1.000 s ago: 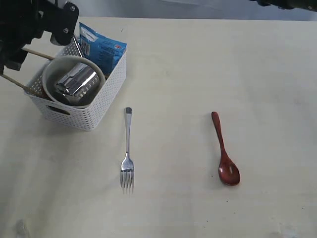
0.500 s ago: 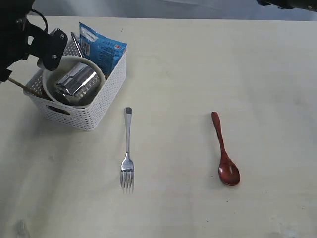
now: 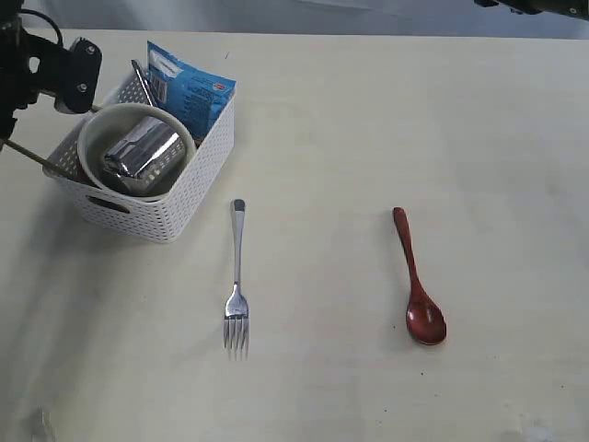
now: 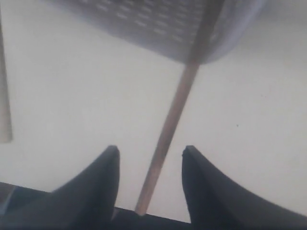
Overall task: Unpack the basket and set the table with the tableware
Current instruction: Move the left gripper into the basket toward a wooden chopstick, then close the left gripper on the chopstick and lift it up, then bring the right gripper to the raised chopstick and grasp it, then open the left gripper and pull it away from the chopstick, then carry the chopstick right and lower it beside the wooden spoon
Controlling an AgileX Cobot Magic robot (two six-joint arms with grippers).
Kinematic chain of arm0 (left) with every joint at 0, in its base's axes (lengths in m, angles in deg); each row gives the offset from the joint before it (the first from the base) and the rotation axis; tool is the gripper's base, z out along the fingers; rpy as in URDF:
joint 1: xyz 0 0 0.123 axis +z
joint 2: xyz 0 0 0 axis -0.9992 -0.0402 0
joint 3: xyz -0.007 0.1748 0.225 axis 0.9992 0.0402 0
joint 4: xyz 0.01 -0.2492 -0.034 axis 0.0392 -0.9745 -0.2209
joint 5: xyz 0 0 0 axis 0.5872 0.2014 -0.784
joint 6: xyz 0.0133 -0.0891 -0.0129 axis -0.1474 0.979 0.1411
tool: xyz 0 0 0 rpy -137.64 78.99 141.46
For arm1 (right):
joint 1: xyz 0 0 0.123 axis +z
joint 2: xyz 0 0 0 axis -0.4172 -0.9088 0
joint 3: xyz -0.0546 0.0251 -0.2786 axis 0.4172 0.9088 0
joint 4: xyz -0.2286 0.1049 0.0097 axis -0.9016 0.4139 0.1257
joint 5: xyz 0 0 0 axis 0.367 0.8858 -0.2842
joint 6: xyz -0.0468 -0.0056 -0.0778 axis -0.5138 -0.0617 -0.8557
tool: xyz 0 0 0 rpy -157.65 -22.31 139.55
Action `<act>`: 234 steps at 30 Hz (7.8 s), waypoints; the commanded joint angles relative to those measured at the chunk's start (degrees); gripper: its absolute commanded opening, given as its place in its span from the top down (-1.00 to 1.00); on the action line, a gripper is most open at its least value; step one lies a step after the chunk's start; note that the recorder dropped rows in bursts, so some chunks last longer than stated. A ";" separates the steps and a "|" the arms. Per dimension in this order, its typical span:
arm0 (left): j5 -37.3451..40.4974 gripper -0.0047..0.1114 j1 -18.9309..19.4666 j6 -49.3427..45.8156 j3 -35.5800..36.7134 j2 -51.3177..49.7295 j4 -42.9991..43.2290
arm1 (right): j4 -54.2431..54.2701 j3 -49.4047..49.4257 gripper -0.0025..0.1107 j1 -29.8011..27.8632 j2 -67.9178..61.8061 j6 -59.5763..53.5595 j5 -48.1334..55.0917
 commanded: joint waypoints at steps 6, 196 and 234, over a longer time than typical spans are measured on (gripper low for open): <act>-0.99 0.24 0.16 -3.80 0.34 0.03 -1.85 | -0.09 -0.42 0.21 -0.32 -0.02 0.57 -0.63; 5.24 -0.52 -17.82 12.38 -24.37 -0.67 -40.50 | -17.80 6.89 0.96 41.58 7.97 -37.07 57.38; 4.72 -0.52 -17.82 16.63 -24.26 6.74 -56.14 | 52.91 12.10 0.96 14.61 7.87 -31.81 58.82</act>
